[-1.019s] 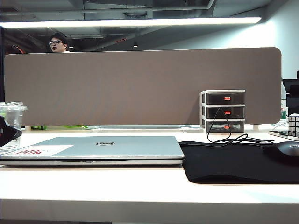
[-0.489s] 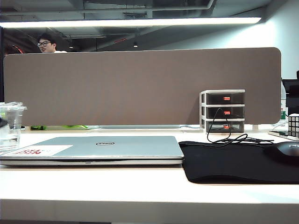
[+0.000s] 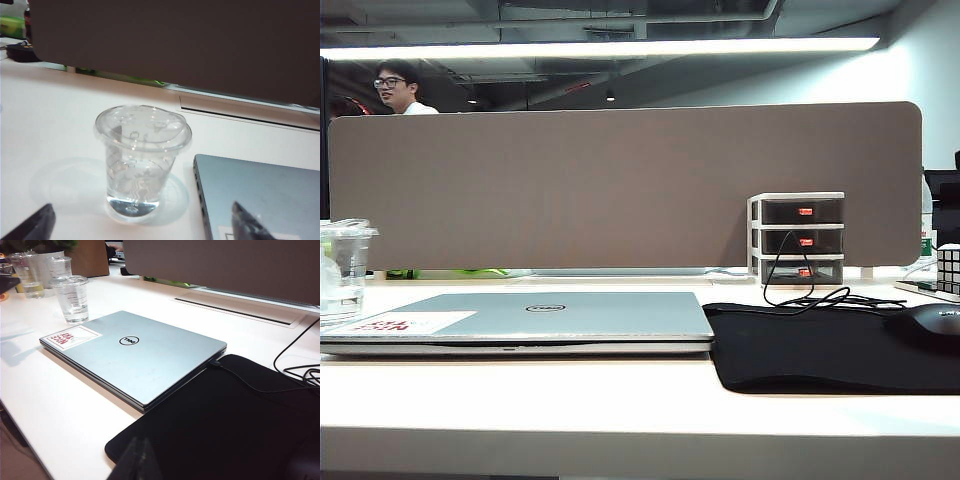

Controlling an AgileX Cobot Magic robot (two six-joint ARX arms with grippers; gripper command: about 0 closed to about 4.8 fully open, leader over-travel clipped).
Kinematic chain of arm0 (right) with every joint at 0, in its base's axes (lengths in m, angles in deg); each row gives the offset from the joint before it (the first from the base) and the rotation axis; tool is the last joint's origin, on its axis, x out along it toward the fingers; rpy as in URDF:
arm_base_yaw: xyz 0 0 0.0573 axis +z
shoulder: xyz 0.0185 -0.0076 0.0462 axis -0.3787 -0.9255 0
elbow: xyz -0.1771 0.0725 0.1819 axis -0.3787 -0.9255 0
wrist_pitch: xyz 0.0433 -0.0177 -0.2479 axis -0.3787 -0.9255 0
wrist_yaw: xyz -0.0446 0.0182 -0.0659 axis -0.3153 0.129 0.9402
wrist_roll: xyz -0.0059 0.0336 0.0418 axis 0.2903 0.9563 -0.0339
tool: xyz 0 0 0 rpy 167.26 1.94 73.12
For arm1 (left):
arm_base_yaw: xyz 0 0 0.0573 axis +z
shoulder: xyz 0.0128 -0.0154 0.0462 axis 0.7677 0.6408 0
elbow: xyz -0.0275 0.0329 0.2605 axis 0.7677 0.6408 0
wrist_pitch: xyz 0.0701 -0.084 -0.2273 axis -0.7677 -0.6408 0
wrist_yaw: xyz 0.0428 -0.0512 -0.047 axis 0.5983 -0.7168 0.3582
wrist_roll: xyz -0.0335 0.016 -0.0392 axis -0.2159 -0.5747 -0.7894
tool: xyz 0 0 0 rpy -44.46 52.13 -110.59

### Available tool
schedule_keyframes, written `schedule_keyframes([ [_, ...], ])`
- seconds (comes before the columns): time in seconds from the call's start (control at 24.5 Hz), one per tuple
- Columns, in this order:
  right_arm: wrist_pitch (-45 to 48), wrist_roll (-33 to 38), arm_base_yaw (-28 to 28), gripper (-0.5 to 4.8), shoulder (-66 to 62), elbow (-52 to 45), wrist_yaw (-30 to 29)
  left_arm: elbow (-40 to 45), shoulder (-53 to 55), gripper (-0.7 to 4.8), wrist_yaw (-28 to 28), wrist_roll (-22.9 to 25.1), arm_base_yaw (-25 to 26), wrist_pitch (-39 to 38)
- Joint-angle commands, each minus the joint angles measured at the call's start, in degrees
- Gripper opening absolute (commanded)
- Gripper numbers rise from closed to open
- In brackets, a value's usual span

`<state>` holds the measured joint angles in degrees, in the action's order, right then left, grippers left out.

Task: Pick up the coffee cup and place it on the left side of the laptop.

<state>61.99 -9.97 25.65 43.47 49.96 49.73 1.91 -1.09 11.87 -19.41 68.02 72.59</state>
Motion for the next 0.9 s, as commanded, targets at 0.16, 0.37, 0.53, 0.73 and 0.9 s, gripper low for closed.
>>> schedule_keyframes([
  [0.16,3.6,-0.2,0.0,-0.01,0.1,-0.3,3.2,0.3,-7.8,3.08,-3.0,-5.1,-1.4,-3.5],
  [0.37,6.6,-0.2,0.0,-0.01,0.1,-0.3,10.6,0.3,-10.0,-0.03,-8.5,-5.7,-1.6,-3.6],
  [0.53,7.0,-0.4,0.0,-0.01,0.1,-0.3,18.6,0.3,-10.5,-0.05,-10.3,-5.9,-1.6,-4.0],
  [0.73,7.0,-2.1,0.0,-0.01,0.1,-0.3,24.7,0.3,-14.5,-0.05,-10.3,-6.0,-1.6,-4.2],
  [0.9,7.0,-2.1,0.0,-0.01,0.1,-0.3,25.6,0.3,-19.8,-0.05,-10.0,-6.1,-1.6,-7.4],
])
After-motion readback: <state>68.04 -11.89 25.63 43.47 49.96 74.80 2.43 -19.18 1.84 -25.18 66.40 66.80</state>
